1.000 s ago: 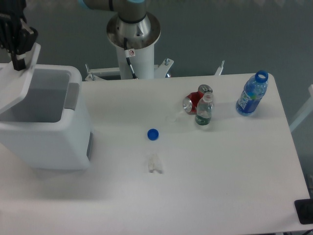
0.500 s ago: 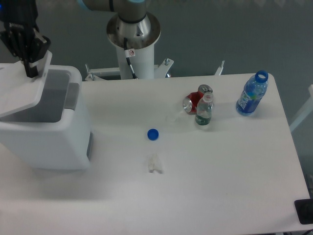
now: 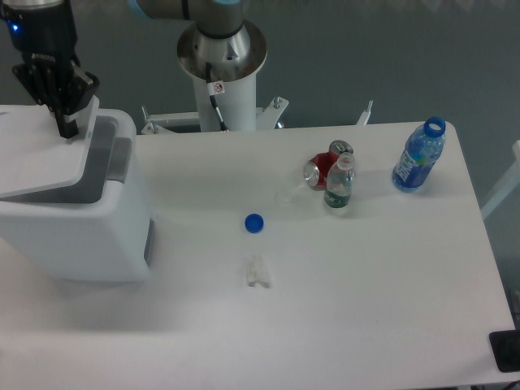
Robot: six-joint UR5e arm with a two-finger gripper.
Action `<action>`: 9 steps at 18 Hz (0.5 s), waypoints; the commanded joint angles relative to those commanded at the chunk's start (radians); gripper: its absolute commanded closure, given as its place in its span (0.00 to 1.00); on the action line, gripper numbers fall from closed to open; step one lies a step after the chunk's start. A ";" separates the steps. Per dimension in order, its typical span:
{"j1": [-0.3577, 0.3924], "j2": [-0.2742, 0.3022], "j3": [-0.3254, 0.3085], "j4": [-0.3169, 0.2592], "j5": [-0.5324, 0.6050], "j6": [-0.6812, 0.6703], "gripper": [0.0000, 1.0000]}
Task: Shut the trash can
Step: 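Lower the gripper onto the raised trash can lid, then push the lid down with the gripper until it closes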
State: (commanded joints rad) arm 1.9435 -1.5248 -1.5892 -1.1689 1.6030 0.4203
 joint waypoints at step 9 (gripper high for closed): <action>0.002 -0.002 -0.012 0.000 0.000 0.000 1.00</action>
State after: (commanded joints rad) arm 1.9451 -1.5263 -1.6015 -1.1689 1.6030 0.4203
